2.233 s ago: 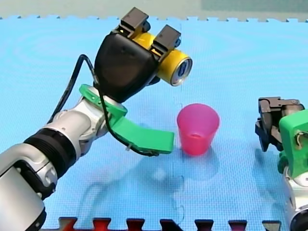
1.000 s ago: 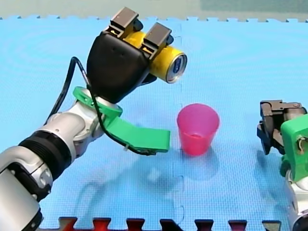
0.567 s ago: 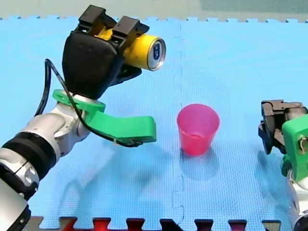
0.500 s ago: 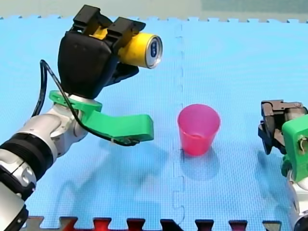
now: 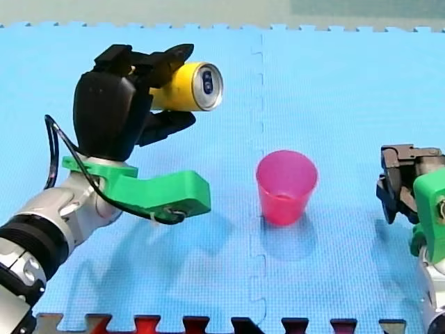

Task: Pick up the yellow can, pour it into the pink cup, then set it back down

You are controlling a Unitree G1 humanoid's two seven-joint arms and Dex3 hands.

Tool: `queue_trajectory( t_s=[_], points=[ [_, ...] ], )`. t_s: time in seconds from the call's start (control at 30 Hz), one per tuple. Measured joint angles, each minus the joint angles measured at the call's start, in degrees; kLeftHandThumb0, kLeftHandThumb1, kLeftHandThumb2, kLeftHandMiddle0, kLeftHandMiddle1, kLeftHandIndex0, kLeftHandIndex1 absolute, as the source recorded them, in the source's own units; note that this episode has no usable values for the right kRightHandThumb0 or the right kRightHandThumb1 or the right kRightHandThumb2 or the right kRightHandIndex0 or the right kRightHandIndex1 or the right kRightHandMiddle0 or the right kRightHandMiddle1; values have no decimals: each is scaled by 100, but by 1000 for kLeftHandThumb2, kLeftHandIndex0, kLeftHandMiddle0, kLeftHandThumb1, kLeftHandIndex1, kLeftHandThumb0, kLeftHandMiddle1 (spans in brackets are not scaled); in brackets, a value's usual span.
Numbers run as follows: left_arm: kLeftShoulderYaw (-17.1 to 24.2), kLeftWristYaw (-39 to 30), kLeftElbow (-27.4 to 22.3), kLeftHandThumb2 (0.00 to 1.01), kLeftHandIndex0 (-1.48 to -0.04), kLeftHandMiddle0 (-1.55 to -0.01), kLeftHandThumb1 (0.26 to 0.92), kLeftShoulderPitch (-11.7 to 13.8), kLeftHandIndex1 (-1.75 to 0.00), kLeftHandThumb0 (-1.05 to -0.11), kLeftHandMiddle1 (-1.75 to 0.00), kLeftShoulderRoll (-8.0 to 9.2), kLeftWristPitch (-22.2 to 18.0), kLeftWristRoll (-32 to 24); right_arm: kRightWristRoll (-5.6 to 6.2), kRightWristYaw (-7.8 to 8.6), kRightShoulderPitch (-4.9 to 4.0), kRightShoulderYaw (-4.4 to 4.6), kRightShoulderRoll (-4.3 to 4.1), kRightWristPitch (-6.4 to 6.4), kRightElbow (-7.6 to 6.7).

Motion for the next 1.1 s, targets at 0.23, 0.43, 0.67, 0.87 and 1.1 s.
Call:
queue_trajectory(
  t_s=[0.23, 0.43, 0.67, 0.87, 1.1],
  points=[
    [229, -421, -64, 0, -1244, -1351, 786, 120, 0, -455, -136, 28, -163, -228, 113, 189, -1, -77, -6, 0, 34],
    [606, -1098, -216, 0, -1244, -1358, 786, 300, 0, -460, -116, -23, -445, -732, 163, 277, -4, -119, -8, 0, 72],
    [1078, -1753, -417, 2, -1235, -1343, 793, 601, 0, -465, -84, -69, -759, -1308, 203, 337, -7, -149, -14, -1, 90],
    [1570, -2913, -434, 0, -1231, -1317, 782, 834, 0, -405, -50, -264, -1094, -2209, 205, 349, -8, -147, 0, -1, 93],
    [2239, -4209, -546, 1, -1230, -1333, 782, 1061, 0, -390, -38, -488, -1430, -3272, 223, 396, -9, -164, -5, -1, 104]
  ],
)
